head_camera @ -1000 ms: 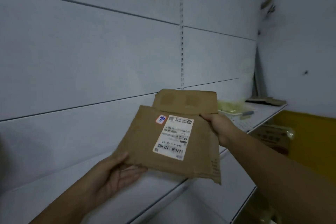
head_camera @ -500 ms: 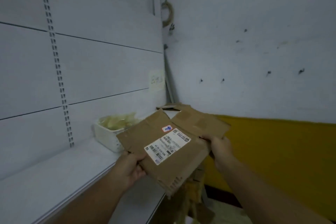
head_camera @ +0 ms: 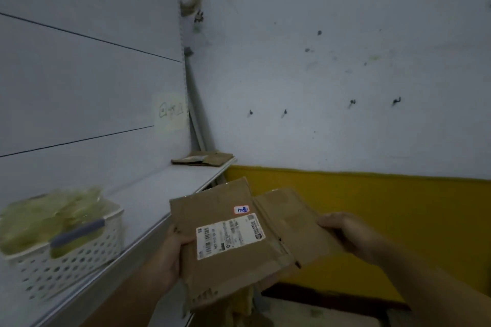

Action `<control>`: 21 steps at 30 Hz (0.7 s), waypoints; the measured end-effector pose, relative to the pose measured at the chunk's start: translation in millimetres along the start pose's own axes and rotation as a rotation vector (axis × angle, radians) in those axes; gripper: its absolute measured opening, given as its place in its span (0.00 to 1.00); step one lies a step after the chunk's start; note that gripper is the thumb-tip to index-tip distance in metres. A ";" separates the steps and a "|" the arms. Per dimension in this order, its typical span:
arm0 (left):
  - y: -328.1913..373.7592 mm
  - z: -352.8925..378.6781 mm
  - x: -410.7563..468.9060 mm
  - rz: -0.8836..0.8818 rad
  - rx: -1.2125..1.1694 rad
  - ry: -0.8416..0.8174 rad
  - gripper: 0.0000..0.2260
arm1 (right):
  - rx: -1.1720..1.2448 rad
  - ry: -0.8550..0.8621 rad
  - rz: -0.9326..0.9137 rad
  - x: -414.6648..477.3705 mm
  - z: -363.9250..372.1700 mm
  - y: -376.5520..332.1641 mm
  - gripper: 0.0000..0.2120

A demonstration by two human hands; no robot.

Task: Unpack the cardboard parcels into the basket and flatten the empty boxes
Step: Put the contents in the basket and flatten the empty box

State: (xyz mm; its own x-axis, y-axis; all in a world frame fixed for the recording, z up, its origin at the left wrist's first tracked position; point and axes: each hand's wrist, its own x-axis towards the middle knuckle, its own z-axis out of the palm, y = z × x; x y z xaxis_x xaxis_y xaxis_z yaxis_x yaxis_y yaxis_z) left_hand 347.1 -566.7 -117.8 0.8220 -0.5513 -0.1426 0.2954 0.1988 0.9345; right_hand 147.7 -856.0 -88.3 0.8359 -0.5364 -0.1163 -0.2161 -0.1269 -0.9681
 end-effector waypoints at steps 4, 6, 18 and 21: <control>-0.7 34.4 66.5 -0.010 0.064 -0.049 0.16 | 0.012 0.001 0.066 40.1 -27.9 10.8 0.12; -3.9 54.5 94.7 -0.087 0.109 -0.057 0.11 | 0.048 0.020 0.069 56.9 -37.9 17.5 0.16; 6.5 126.4 237.3 -0.058 0.165 0.064 0.08 | 0.099 -0.094 -0.055 237.2 -119.0 5.8 0.20; 16.7 115.8 253.4 -0.055 0.172 0.101 0.08 | 0.107 -0.159 -0.084 289.9 -108.0 -11.3 0.22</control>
State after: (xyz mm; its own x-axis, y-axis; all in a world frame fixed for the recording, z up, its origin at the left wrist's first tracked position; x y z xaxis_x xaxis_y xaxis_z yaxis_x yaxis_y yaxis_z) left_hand 503.9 -796.9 -100.5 0.8541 -0.4716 -0.2193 0.2611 0.0241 0.9650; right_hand 337.9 -1100.2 -87.2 0.9195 -0.3885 -0.0596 -0.0947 -0.0719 -0.9929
